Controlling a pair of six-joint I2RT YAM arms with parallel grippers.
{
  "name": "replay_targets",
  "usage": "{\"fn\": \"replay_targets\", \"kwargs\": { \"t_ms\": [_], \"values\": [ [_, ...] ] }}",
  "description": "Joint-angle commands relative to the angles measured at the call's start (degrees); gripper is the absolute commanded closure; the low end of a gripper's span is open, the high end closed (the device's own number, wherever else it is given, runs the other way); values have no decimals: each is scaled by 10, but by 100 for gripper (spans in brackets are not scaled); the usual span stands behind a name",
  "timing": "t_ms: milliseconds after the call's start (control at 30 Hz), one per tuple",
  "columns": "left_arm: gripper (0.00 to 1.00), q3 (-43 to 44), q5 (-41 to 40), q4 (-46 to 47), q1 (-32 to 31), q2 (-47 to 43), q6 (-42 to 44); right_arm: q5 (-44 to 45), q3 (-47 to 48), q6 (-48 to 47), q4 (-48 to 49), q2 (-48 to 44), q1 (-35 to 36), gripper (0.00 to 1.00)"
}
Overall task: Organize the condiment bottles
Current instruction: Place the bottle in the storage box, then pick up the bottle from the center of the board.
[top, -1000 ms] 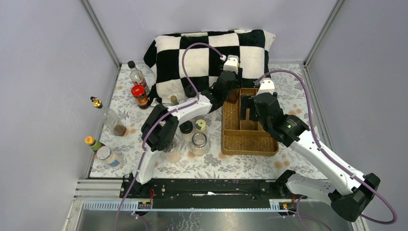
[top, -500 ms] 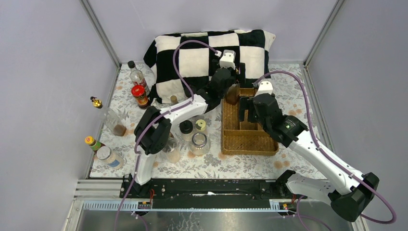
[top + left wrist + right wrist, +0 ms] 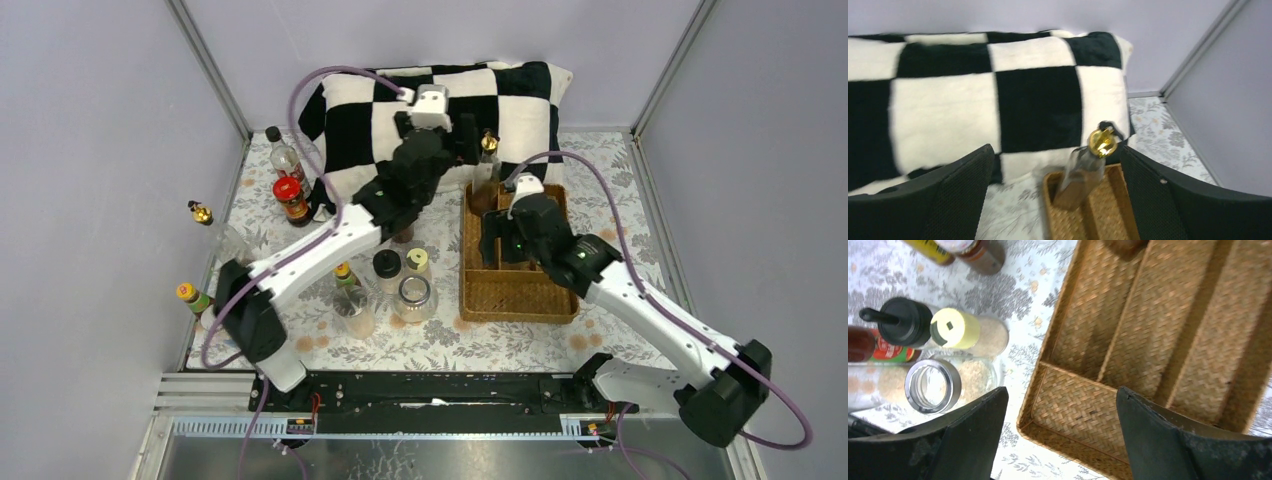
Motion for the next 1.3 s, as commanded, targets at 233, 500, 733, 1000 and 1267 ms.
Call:
{"fn": "replay_targets", "kwargs": {
  "t_ms": [233,500,733,1000,1267],
  "values": [
    [1,-219,-71,-214,85,-231,-135,-147,86,-34,44,120,-1,15],
    [1,-277,-104,-260,120,-276,-154,-167,168,-50,68,228,2,16],
    [1,-301,-60,-274,185,-253,-192,-137,255,-75,85,336,26,18],
    [1,-353,-30,-234,228,-267,-190,-132,330,-104,126,434,45,12],
    [1,-368,-12,-217,254,-283,-176,-149,392,-113,136,525,49,4]
  ]
}}
